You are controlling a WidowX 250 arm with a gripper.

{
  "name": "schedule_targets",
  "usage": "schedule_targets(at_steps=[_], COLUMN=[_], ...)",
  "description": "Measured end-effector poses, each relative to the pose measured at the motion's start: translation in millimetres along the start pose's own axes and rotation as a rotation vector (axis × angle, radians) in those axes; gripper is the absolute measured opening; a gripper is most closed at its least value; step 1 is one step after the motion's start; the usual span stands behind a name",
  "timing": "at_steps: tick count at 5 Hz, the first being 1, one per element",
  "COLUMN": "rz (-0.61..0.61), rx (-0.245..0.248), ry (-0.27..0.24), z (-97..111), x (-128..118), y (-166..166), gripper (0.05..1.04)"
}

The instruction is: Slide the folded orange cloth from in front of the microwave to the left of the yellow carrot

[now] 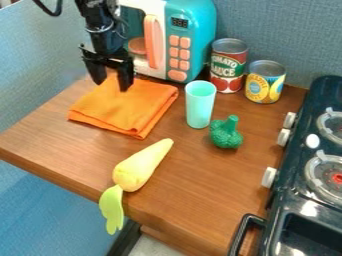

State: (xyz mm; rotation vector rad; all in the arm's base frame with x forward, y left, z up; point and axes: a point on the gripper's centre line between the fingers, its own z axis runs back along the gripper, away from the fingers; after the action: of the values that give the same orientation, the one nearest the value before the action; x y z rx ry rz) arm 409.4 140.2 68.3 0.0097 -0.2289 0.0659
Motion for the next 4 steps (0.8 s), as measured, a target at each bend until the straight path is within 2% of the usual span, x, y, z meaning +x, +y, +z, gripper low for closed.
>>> schedule_targets(at_steps=[1,3,4], rz=[0.013,0.069,0.131], rx=[0.025,0.103,0.089], ry=[-0.037,-0.011,-0.014], z=[-8,-38,-47], x=[11,5,0], y=[5,1,-3], gripper=[0.997,0.997,0.997])
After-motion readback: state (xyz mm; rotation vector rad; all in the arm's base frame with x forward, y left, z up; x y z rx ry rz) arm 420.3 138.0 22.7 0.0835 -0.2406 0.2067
